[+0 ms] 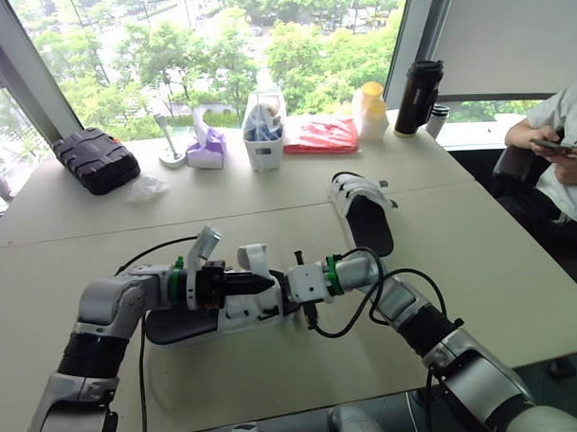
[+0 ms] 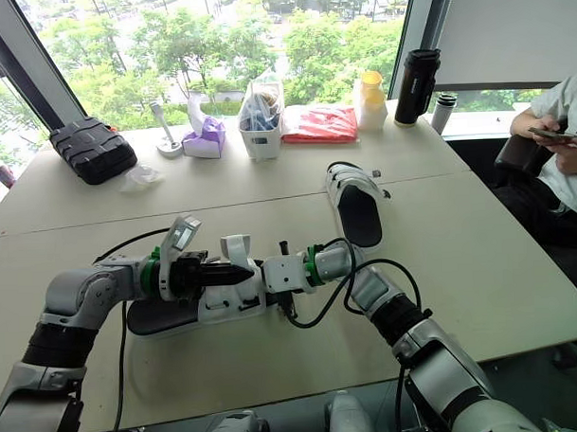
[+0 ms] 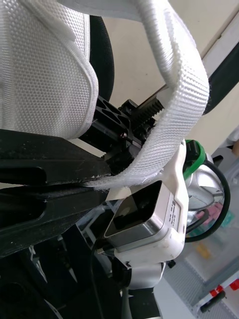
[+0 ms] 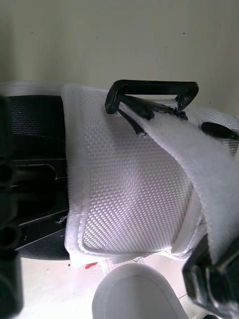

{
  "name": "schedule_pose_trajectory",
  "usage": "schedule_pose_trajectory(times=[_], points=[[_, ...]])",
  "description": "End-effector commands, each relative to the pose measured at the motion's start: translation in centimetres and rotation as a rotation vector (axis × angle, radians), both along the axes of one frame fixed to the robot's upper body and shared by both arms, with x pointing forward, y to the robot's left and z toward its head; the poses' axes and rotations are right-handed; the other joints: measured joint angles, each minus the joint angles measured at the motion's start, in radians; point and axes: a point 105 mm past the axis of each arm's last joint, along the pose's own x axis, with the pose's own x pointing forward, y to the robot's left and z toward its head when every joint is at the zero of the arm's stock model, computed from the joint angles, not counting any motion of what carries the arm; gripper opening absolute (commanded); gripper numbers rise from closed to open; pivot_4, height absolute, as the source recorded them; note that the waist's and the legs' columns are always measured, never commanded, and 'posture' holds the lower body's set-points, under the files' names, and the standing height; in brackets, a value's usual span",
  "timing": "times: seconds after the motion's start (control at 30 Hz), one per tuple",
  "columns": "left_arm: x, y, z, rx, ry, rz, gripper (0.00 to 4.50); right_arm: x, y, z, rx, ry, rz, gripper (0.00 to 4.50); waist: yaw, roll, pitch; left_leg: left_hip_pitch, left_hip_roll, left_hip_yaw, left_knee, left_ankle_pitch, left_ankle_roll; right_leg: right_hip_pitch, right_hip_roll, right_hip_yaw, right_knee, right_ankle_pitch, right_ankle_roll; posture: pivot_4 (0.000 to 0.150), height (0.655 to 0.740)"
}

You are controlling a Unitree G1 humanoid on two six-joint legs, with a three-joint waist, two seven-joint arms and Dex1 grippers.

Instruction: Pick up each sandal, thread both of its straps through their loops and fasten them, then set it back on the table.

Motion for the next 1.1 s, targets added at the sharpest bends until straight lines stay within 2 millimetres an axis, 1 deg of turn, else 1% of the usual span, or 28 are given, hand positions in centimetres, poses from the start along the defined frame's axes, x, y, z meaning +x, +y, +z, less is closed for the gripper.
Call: schedule_pose_trajectory(times=[0.03,0.27,0.5,0.73,0.97,1.1], points=[[0.7,0.7,1.2,-0.003,-0.046,0.027,0.05,-0.8,-1.1,-3.9,-0.140,0.095,-0.022,0.00,0.000,0.000,0.000,0.000,0.000,0.000,0.000,0.000,0.000,0.000,0.000,0.000,0.000,0.000,0.000,0.150,0.7400],[1.4,0.9,1.5,-0.004,-0.059,0.048,0.05,-0.8,-1.2,-4.0,-0.142,0.094,-0.024,0.00,0.000,0.000,0.000,0.000,0.000,0.000,0.000,0.000,0.000,0.000,0.000,0.000,0.000,0.000,0.000,0.150,0.7400],[1.1,0.8,1.1,0.010,-0.027,0.029,0.05,-0.8,-1.2,-4.0,-0.141,0.096,-0.025,0.00,0.000,0.000,0.000,0.000,0.000,0.000,0.000,0.000,0.000,0.000,0.000,0.000,0.000,0.000,0.000,0.150,0.7400],[1.0,0.6,1.4,-0.004,0.024,0.036,0.05,-0.8,-1.1,-4.0,-0.140,0.097,-0.024,0.00,0.000,0.000,0.000,0.000,0.000,0.000,0.000,0.000,0.000,0.000,0.000,0.000,0.000,0.000,0.000,0.150,0.7400],[0.4,0.5,0.7,0.035,0.090,0.049,0.05,-0.9,-1.1,-4.1,-0.139,0.098,-0.022,0.00,0.000,0.000,0.000,0.000,0.000,0.000,0.000,0.000,0.000,0.000,0.000,0.000,0.000,0.000,0.000,0.150,0.7400],[0.5,0.0,1.3,0.003,0.105,0.059,0.05,-1.0,-1.0,-4.1,-0.139,0.099,-0.020,0.00,0.000,0.000,0.000,0.000,0.000,0.000,0.000,0.000,0.000,0.000,0.000,0.000,0.000,0.000,0.000,0.150,0.7400]])
